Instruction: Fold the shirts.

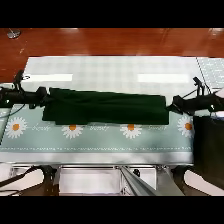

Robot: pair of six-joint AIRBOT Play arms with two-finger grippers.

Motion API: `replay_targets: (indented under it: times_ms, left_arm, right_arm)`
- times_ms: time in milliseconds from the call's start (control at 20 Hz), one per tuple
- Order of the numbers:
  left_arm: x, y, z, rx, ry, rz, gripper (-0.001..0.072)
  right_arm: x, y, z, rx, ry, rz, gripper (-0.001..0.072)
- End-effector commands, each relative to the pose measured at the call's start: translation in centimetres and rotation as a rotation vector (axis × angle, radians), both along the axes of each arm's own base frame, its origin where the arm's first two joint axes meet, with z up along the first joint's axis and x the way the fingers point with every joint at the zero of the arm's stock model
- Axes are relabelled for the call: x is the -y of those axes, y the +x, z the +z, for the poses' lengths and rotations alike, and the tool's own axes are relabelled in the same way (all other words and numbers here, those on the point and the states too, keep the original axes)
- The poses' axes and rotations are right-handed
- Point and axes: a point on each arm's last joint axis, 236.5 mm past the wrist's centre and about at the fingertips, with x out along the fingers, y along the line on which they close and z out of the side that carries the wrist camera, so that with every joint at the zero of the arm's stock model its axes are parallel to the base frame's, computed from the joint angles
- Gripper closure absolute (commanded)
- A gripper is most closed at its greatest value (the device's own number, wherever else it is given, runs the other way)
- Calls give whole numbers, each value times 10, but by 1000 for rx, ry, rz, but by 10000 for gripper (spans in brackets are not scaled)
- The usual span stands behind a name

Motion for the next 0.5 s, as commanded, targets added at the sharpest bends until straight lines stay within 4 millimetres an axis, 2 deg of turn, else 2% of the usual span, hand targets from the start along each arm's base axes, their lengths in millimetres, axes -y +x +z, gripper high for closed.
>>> replay_targets:
  times_ms: [0,100,200,250,300,350,450]
  left_arm:
    - [-4,44,-8,-9,-16,14,688]
    - [-1,57,-11,-3,-13,-4,688]
    - [10,60,-21,-28,-23,-38,687]
    - [17,56,-29,-52,-31,-56,629]
    - [23,53,-34,-72,-40,-73,278]
    - [26,49,-35,-88,-46,-92,11]
    - [8,35,-33,-136,5,-144,4]
  right_arm:
    - [0,41,-14,-15,48,-10,690]
    - [-2,57,-18,-11,50,2,690]
    - [-6,71,-21,-1,45,13,689]
    - [-7,76,-24,1,48,9,611]
    - [-11,80,-25,1,66,1,297]
    - [-8,81,-22,4,72,1,90]
    - [7,77,-13,-13,79,7,95]
